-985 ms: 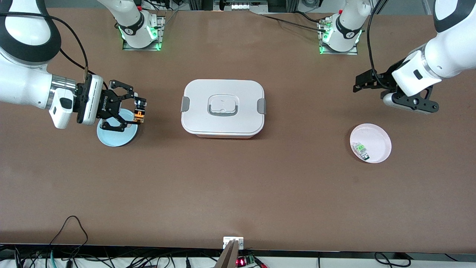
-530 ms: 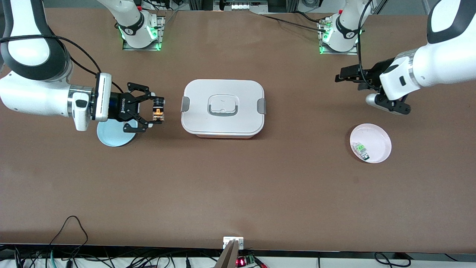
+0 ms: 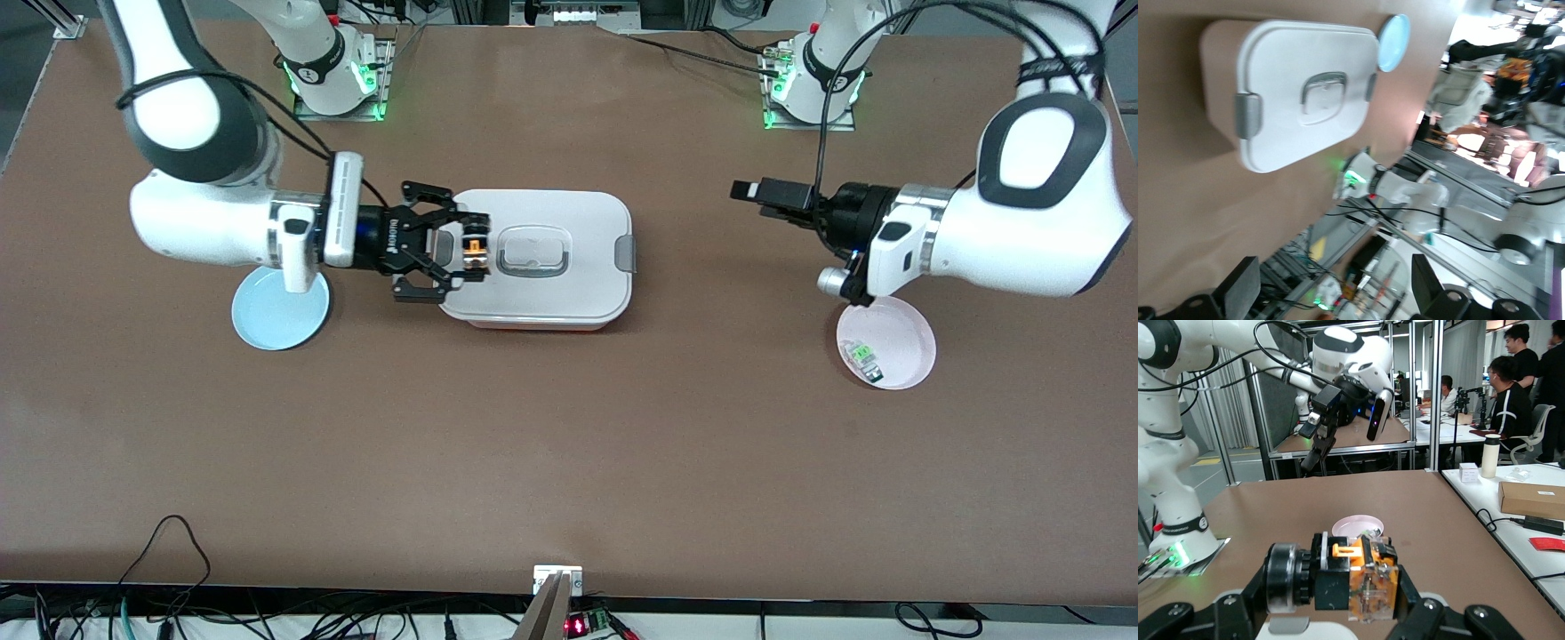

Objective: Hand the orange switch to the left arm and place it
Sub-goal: 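Carry the switch over the box while the left gripper reaches toward it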

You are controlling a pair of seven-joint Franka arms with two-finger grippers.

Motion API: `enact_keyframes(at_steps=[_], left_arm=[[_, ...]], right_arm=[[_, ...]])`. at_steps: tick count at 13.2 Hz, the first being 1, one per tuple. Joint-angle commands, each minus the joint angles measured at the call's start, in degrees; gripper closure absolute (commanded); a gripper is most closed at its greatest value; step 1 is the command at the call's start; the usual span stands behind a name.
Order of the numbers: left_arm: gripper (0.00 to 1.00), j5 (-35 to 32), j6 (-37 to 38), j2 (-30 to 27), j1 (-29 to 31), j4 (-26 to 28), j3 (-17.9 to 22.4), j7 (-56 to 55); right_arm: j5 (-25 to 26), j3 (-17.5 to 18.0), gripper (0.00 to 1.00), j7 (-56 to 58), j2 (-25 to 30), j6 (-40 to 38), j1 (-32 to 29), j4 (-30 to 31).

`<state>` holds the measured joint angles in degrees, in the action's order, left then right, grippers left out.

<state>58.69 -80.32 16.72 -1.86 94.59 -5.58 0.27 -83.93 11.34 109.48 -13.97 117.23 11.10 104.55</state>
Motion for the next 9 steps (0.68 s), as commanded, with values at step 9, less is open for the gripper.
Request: enact_keyframes(at_steps=[9], left_arm=[[0.02,25.4,-22.4,6.4,-7.1,0.8,-1.9,1.1]], right_arm=[[-6.2,9.6,0.63,-1.7,-3.6,18.0,4.0,-4.0]])
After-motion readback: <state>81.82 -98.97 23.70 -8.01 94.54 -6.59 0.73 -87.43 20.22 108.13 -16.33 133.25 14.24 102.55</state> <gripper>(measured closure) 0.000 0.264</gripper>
